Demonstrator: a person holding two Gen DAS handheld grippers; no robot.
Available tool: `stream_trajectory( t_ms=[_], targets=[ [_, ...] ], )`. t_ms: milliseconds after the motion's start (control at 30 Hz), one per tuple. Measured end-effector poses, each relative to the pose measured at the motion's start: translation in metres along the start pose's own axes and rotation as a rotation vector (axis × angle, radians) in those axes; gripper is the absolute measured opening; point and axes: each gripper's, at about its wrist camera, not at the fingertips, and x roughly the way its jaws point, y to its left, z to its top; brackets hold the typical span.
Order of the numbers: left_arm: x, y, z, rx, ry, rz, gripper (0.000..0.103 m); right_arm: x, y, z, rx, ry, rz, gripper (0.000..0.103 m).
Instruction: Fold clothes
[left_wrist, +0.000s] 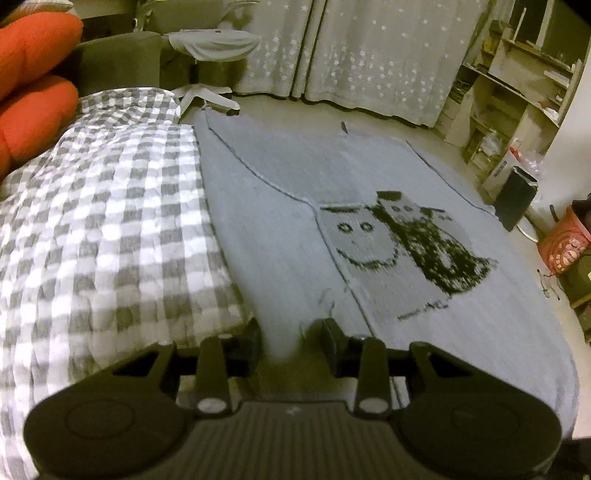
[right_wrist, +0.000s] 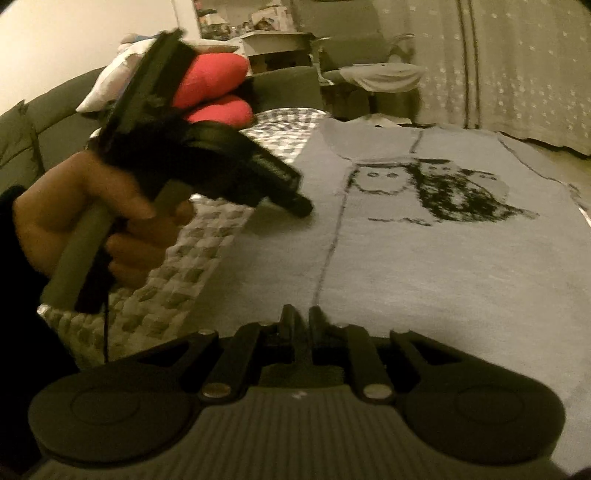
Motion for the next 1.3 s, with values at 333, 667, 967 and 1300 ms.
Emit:
stream_trajectory(
  t_ms=[333,667,967,1300],
  targets=[
    [-0.014,-0.012,-0.023,0.000,-0.009,-0.007,0.037,-0.016,-0.034,-0.006,0.076,-0.011,-0.071,0.010],
    [-0.036,-0.028,-0.054,0.026,-0.033,0.006,0.038,-0.037,-0.072,-0.008,0.165,-0.037,-0.169,0.010],
    [-0.054,-0.036,-0.077,0.038,-0.027,0.008,0.038,-0.055,-0.103,-0.011,0.254,-0.041,-0.222,0.013],
    [-0.082,-0.050,-0.065,0.029,-0.067,0.018,0.038,-0.079,-0.128,-0.006,0.283,-0.068,-0.255,0.013]
  ],
)
